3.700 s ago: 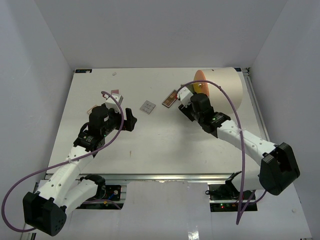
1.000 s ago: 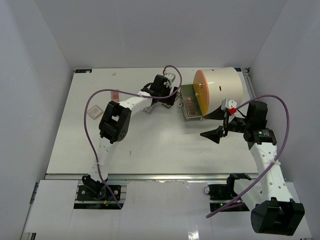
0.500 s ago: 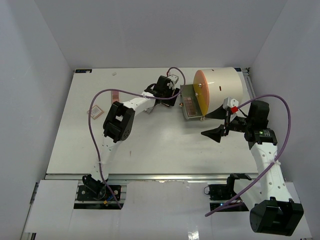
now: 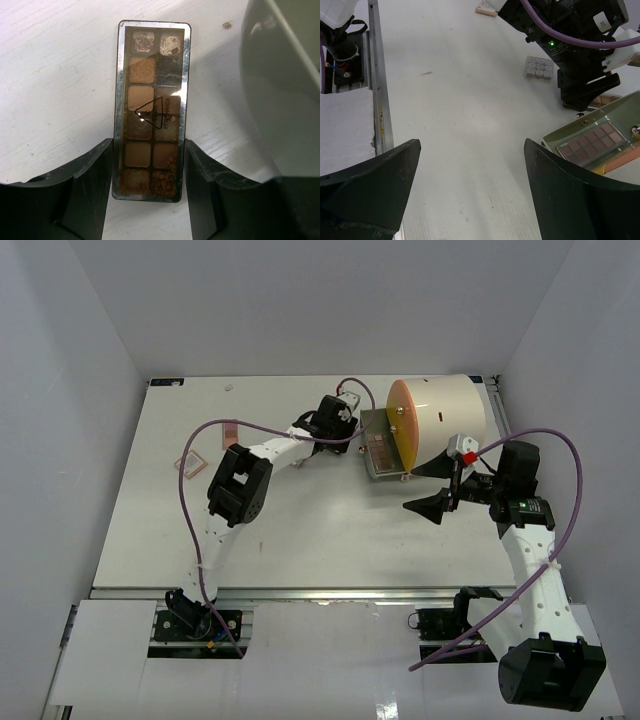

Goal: Organize the makeup

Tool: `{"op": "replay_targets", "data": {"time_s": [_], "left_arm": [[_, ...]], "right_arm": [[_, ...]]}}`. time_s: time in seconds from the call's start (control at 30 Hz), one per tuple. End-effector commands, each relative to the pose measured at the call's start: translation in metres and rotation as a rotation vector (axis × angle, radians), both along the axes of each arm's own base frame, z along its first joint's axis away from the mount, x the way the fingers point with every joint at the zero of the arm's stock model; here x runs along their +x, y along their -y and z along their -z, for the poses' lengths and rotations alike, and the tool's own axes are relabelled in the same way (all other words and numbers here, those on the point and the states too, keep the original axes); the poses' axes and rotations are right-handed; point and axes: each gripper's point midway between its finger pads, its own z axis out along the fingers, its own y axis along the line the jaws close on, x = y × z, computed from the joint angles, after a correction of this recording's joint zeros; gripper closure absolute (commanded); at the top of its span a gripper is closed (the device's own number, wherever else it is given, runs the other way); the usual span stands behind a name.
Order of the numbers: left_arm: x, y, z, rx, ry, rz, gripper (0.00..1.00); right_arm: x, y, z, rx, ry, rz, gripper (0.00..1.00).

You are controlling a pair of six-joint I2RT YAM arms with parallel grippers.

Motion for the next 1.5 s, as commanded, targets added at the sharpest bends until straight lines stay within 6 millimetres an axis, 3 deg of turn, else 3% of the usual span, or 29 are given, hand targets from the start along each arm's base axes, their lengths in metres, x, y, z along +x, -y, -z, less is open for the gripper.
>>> {"op": "replay_targets", "data": {"time_s": [0.0, 0.27, 0.37, 0.53, 0.77, 1.0, 1.2, 1.47], "left_arm": [[-0.016, -0.014, -0.028, -0.004, -0.008, -0.044, 0.80], [-0.038, -0.037, -0.102, -0.213, -0.006, -0.145, 0.90], [-0.049, -0.035, -0.122, -0.298, -0.024, -0.155, 0.90], [-0.067, -0.011, -0.149, -0.512, -0.105, -0.138, 0.90], [-0.084, 0.042, -0.164, -0.790, -0.286, -0.104, 0.90], [-0.079, 0.079, -0.164, -0.906, -0.336, -0.117, 0.89], [-0.079, 0.092, -0.164, -0.964, -0.371, -0.143, 0.85], [-0.078, 0.092, -0.162, -0.999, -0.399, -0.216, 0.67]], "right_arm": [[0.000, 0.000, 0.001, 0.011, 0.007, -0.007, 0.10], [0.001, 0.002, 0.003, 0.010, 0.008, 0.004, 0.10], [0.001, 0.002, 0.003, 0.006, 0.013, 0.012, 0.10], [0.001, 0.003, 0.003, 0.007, 0.014, 0.013, 0.10], [0.003, 0.004, 0.002, 0.004, 0.018, 0.027, 0.10], [0.004, 0.007, 0.000, 0.005, 0.020, 0.042, 0.10], [0.004, 0.007, 0.000, 0.008, 0.017, 0.040, 0.10], [0.004, 0.008, 0.001, 0.006, 0.019, 0.046, 0.10]]}}
